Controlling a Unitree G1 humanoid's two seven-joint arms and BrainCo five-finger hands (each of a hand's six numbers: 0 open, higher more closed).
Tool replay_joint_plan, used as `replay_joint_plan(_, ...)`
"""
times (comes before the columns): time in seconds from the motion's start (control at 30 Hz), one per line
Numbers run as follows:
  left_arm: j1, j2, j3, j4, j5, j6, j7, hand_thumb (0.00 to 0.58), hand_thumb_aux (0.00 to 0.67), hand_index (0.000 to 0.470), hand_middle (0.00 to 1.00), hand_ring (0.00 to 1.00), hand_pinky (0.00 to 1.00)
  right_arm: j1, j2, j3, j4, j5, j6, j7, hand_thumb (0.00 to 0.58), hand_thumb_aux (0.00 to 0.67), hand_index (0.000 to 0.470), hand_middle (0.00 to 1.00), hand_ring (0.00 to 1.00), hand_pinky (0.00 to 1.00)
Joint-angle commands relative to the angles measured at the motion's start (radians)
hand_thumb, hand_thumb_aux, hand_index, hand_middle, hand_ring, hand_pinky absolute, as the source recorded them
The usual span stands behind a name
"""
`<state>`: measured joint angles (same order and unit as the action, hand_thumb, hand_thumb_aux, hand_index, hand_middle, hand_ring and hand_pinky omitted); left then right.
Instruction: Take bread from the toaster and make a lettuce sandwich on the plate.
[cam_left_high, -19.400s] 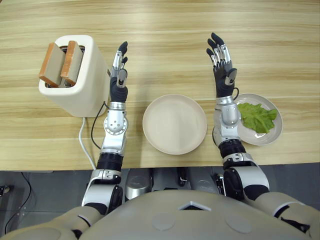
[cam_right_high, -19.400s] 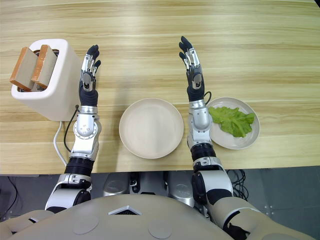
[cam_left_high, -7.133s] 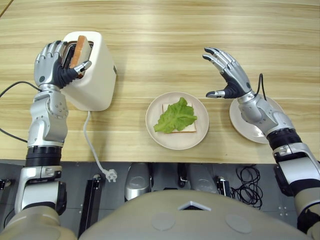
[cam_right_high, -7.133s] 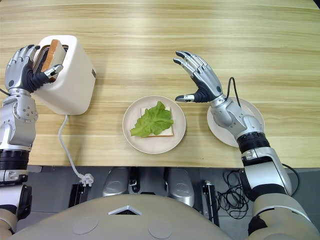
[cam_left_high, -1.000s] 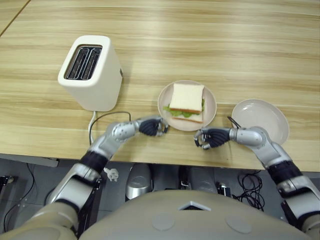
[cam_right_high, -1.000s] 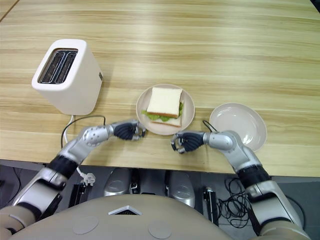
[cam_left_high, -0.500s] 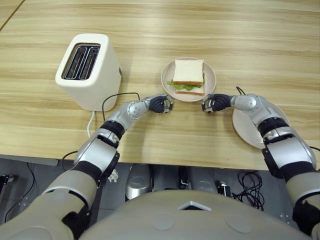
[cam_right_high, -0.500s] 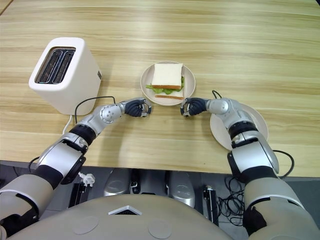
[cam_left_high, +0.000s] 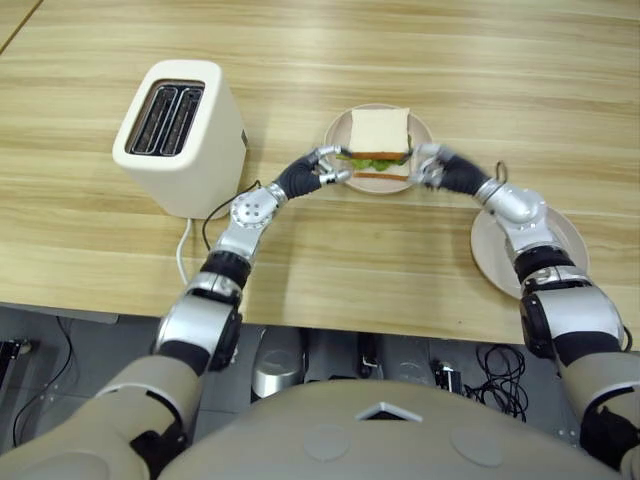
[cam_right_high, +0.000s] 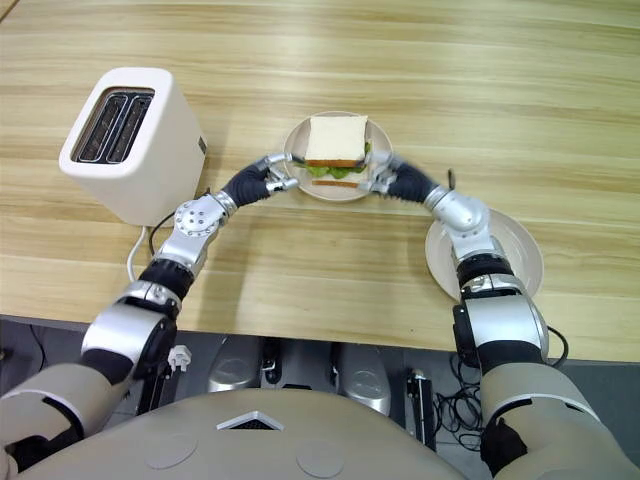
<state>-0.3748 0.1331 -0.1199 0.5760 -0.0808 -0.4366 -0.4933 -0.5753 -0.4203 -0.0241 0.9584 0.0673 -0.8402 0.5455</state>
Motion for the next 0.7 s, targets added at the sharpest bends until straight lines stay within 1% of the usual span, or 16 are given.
replay_joint_plan(0.03,0.127,-0.009,0.038,-0.273,-0.027,0.09,0.078,0.0,0.0,0.0,0.0,0.0,0.0,0.119,0.103,-0.03,-0.243,0.138,0.035,0.0,0.0,0.0,0.0,0.0,0.0,0.0)
replay_joint_plan(0.13,0.16,-0.039,0.083,-0.3,-0.006,0.058,0.19,0.0,0.0,0.0,0.0,0.0,0.0,0.168,0.196,-0.04,-0.336,0.155,0.061,-0.067,0.0,0.0,0.0,0.0,0.0,0.0)
replay_joint_plan(0.17,0.163,-0.06,0.105,-0.293,-0.033,0.044,0.21,0.0,0.0,0.0,0.0,0.0,0.0,0.171,0.229,-0.046,-0.338,0.146,0.054,-0.099,0.0,0.0,0.0,0.0,0.0,0.0)
replay_joint_plan(0.23,0.162,-0.08,0.123,-0.266,0.001,-0.003,0.264,0.0,0.0,0.0,0.0,0.0,0.0,0.163,0.31,-0.069,-0.322,0.145,0.058,-0.179,0.0,0.0,0.0,0.0,0.0,0.0)
replay_joint_plan(0.33,0.162,-0.096,0.119,-0.265,0.038,-0.052,0.305,0.0,0.0,0.0,0.0,0.0,0.0,0.176,0.371,-0.06,-0.332,0.081,0.015,-0.258,0.0,0.0,0.0,0.0,0.0,0.0)
replay_joint_plan(0.4,0.179,-0.101,0.111,-0.281,0.065,-0.079,0.329,0.0,0.0,0.0,0.0,0.0,0.0,0.189,0.396,-0.06,-0.354,0.074,0.002,-0.283,0.0,0.0,0.0,0.0,0.0,0.0)
replay_joint_plan(0.47,0.199,-0.106,0.097,-0.283,0.089,-0.093,0.339,0.0,0.0,0.0,0.0,0.0,0.0,0.205,0.404,-0.065,-0.365,0.044,-0.035,-0.316,0.0,0.0,0.0,0.0,0.0,0.0)
replay_joint_plan(0.57,0.22,-0.099,0.07,-0.276,0.166,-0.131,0.37,0.0,0.0,0.0,0.0,0.0,0.0,0.218,0.393,-0.072,-0.352,0.02,-0.051,-0.346,0.0,0.0,0.0,0.0,0.0,0.0)
replay_joint_plan(0.7,0.234,-0.099,0.062,-0.294,0.208,-0.156,0.406,0.0,0.0,0.0,0.0,0.0,0.0,0.192,0.366,-0.074,-0.303,-0.015,-0.058,-0.369,0.0,0.0,0.0,0.0,0.0,0.0)
